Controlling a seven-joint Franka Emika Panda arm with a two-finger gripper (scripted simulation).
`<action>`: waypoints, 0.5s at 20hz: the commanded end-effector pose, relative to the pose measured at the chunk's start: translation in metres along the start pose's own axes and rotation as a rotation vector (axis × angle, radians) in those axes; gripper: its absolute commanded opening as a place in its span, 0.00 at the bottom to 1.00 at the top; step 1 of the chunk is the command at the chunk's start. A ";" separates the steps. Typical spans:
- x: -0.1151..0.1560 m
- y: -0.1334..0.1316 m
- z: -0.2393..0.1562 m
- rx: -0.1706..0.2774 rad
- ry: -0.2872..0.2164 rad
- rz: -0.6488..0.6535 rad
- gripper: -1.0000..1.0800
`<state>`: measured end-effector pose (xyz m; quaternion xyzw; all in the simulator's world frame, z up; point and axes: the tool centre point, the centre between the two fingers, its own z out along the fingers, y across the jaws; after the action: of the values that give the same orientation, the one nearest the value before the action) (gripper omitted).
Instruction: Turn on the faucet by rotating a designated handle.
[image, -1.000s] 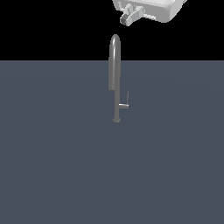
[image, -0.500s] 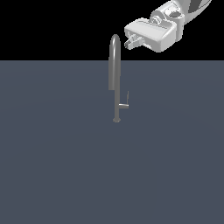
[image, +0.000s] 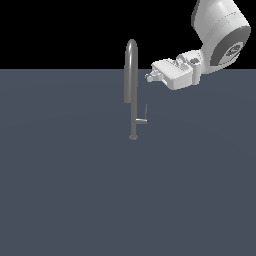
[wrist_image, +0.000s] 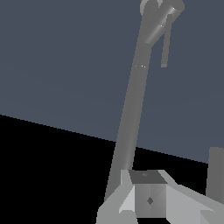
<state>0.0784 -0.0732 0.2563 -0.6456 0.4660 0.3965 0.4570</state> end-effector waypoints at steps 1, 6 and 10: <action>0.023 -0.004 0.002 0.059 -0.051 0.055 0.00; 0.063 -0.007 0.009 0.159 -0.136 0.149 0.00; 0.087 -0.007 0.015 0.218 -0.187 0.206 0.00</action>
<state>0.1035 -0.0791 0.1809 -0.5168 0.5201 0.4424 0.5164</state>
